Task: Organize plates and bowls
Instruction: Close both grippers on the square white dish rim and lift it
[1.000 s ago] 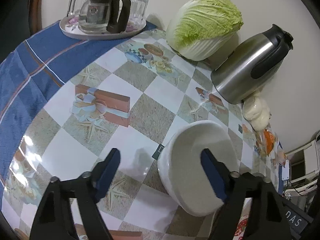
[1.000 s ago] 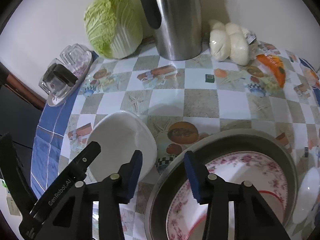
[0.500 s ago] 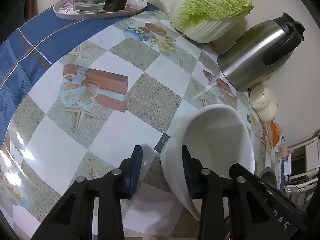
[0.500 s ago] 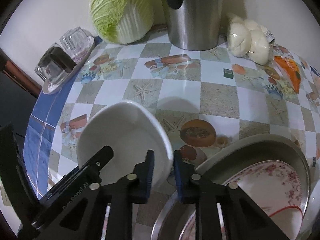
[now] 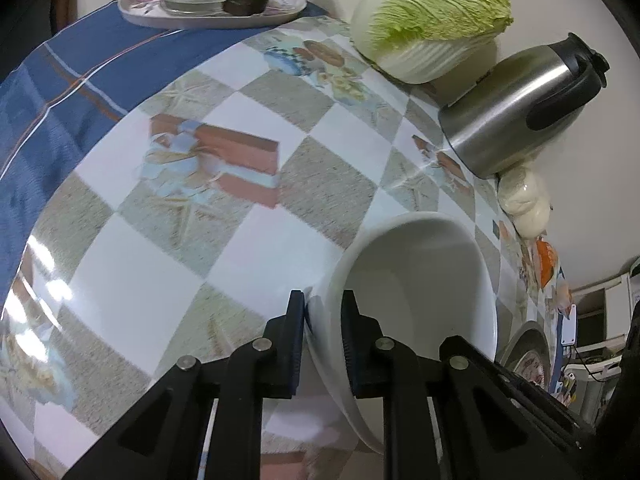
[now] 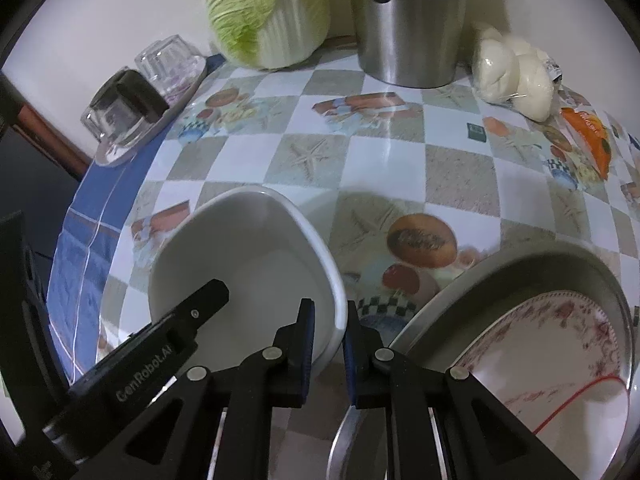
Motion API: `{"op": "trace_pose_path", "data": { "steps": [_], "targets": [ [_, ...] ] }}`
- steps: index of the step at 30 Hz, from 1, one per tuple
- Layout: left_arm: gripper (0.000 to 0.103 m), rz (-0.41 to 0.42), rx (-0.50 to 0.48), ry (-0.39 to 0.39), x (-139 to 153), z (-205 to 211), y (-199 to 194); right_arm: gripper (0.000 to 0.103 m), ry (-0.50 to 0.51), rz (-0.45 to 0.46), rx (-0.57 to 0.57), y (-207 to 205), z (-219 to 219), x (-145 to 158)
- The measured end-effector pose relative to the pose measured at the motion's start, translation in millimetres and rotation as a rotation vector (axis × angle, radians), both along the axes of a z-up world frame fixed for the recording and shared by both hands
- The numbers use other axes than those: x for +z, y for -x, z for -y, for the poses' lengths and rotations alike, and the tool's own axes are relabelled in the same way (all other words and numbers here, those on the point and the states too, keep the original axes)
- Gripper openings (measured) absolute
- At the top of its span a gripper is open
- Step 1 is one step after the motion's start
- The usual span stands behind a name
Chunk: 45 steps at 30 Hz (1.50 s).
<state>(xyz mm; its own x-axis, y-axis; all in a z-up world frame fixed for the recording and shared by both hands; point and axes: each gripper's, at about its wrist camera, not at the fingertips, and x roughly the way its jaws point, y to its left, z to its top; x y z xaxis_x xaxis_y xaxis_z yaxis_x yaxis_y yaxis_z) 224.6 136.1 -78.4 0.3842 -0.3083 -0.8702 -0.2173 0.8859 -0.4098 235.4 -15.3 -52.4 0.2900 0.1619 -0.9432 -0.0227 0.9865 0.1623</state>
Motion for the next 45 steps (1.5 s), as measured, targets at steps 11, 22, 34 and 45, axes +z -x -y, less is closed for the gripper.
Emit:
{"op": "trace_pose_path", "data": {
  "steps": [11,22,34,45],
  "targets": [
    [0.018,-0.034,0.04,0.027,-0.5,-17.2,28.3,0.014,-0.004,-0.015,0.044,20.7,-15.0,0.5],
    [0.017,-0.046,0.01,-0.021,7.9,-21.5,55.6,0.015,-0.044,-0.016,0.048,51.1,-17.2,1.3],
    [0.017,0.064,-0.024,-0.124,58.6,-8.0,80.6,0.015,-0.101,0.084,0.049,92.9,-12.2,33.2],
    [0.017,0.198,-0.066,-0.166,110.1,17.5,98.3,0.015,-0.14,0.217,0.026,119.1,11.9,79.3]
  ]
}}
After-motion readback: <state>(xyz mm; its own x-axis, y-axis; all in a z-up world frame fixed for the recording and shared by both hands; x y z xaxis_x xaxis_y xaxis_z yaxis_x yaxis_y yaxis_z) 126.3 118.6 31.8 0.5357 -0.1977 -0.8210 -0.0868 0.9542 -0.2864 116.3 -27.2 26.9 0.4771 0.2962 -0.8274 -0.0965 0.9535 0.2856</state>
